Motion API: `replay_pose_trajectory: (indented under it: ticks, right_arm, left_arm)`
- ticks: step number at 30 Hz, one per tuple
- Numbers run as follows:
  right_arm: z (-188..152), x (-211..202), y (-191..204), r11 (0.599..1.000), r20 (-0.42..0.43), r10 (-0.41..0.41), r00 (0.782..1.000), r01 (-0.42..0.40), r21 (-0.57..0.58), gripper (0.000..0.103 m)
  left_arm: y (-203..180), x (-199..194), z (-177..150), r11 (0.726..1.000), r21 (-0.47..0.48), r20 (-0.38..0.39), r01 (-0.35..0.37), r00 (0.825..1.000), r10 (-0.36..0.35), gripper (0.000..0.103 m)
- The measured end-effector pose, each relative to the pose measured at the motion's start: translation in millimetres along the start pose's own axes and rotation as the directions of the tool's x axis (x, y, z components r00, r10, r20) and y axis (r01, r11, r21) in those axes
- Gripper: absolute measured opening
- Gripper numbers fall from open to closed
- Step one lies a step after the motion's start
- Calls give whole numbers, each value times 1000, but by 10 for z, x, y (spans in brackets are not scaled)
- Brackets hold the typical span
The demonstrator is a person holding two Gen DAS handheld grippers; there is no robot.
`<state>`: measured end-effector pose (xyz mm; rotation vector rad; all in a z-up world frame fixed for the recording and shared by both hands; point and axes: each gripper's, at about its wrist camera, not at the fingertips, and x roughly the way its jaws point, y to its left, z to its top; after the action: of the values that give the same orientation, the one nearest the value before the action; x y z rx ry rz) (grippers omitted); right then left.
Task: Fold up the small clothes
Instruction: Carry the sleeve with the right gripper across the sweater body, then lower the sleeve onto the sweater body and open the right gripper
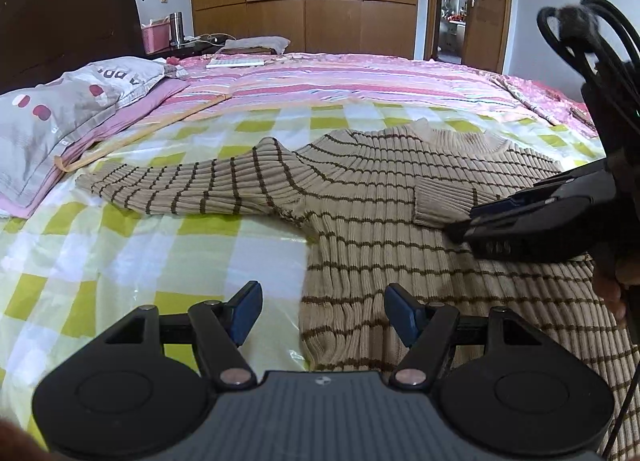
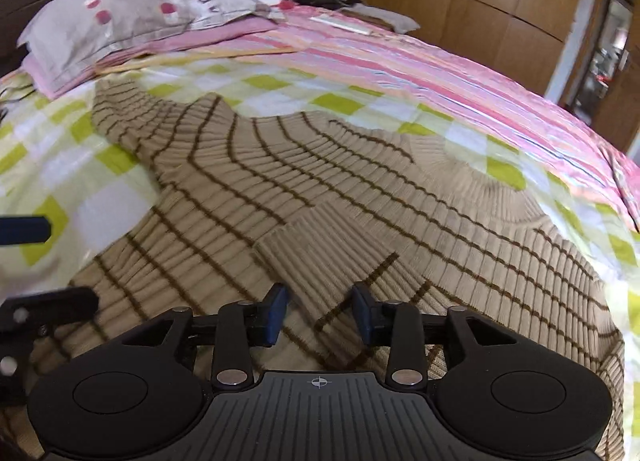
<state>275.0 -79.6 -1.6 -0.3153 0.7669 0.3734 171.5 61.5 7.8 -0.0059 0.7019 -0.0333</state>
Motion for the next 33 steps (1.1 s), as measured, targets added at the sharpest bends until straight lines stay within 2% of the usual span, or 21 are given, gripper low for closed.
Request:
replay_pose_trajectory:
  ticks: [1,3,4,12,20,22,23,29,33]
  right_arm:
    - [20,1,-18,1000,0,-5,1000,5,21,16]
    - [73,-14,-65,999,6,-6,1000,6,54,4]
    - [110,-34,-93,997,17,-5,1000,4,78,2]
    - [547,-139,-158,979,171,-66,983,30,203,2]
    - [594,311,162,980,112,-29,993,7,197,4]
    - [565,430,202,980,72,4,997,-18,197,12]
    - [547,464,219,979,59,11,998,-22,201,12]
    - [496,222,79,971,99,32,995,-54,231,14]
    - [259,-132,-244,961,123,-8,992,-26,275,14]
  left_arm:
    - [14,-1,8,1000,-5,0,5,1000,-5,72]
    - [46,-3,25,1000,-21,3,13,1000,-13,72]
    - [67,-9,35,999,-28,6,15,1000,-15,72]
    - [207,-28,90,997,-79,23,20,1000,-18,72]
    - [246,-4,79,998,-69,27,2,1000,0,72]
    - [260,3,74,997,-75,22,7,1000,-5,72]
    - [264,8,73,997,-77,21,8,1000,-7,72]
    - [272,14,58,997,-77,29,0,1000,3,72]
    - [258,22,41,998,-68,40,-9,999,12,72]
